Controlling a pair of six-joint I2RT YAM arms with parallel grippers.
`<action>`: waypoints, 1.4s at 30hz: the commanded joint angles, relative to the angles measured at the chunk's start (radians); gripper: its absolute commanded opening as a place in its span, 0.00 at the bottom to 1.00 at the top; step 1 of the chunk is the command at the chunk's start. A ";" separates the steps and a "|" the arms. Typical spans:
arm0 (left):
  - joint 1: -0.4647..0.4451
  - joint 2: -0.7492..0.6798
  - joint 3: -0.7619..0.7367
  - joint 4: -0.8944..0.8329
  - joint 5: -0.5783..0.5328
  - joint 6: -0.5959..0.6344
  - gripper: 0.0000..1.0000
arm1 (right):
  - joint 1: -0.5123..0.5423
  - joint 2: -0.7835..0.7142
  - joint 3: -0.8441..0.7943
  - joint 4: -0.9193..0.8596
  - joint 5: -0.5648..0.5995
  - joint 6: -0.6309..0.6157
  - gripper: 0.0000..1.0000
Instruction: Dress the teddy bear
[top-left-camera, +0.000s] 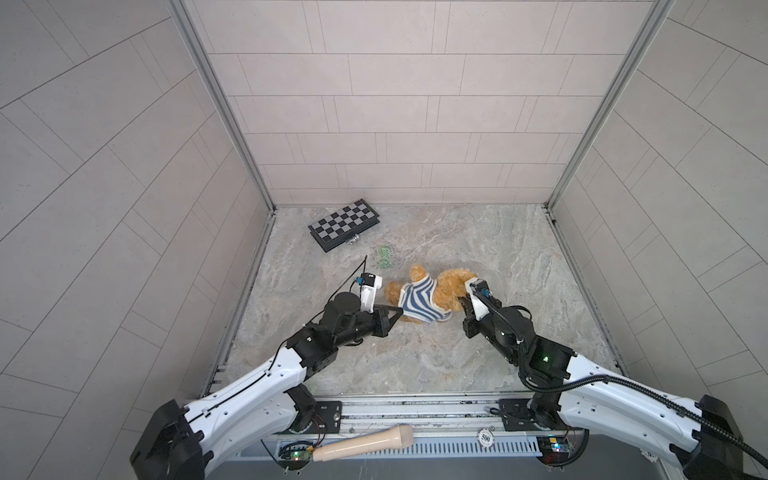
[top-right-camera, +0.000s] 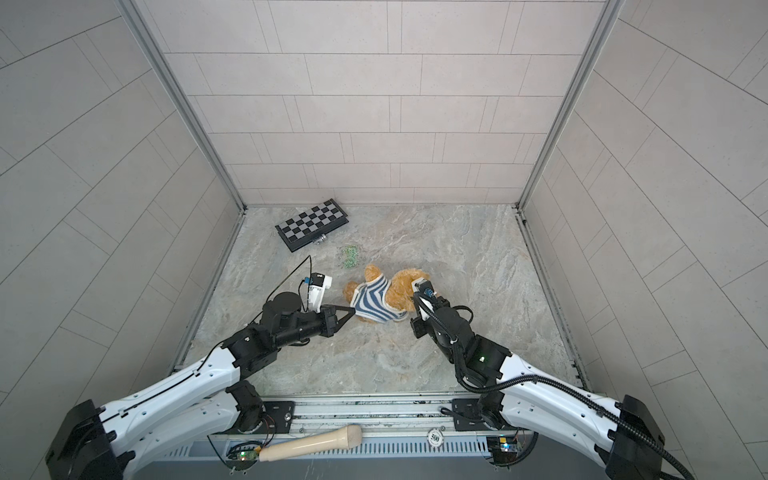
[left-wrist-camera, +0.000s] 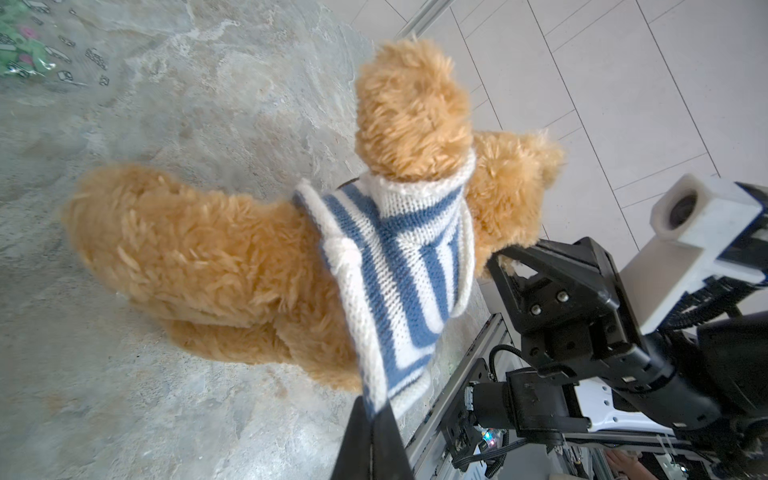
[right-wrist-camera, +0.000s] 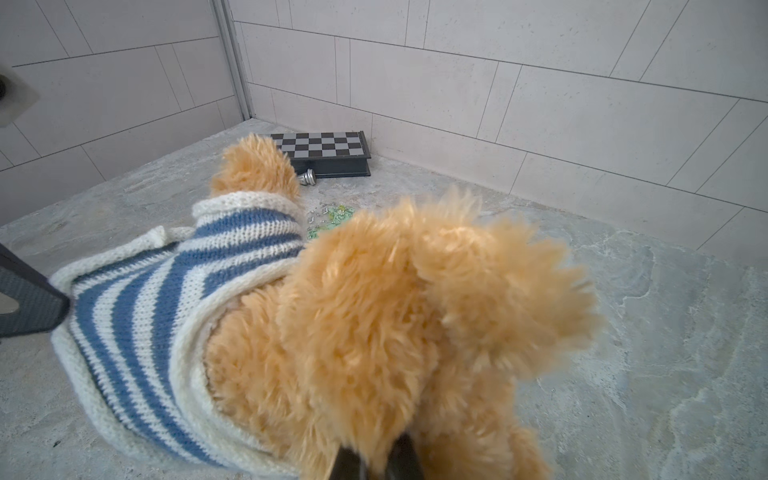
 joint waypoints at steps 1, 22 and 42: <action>0.003 0.017 0.004 -0.038 0.008 0.020 0.00 | -0.008 0.004 0.000 0.077 0.060 0.001 0.00; -0.238 0.233 0.166 0.016 -0.350 -0.022 0.37 | -0.008 0.008 -0.028 0.140 0.160 0.038 0.00; -0.334 0.534 0.357 0.029 -0.530 -0.101 0.29 | -0.008 -0.038 -0.049 0.136 0.159 0.052 0.00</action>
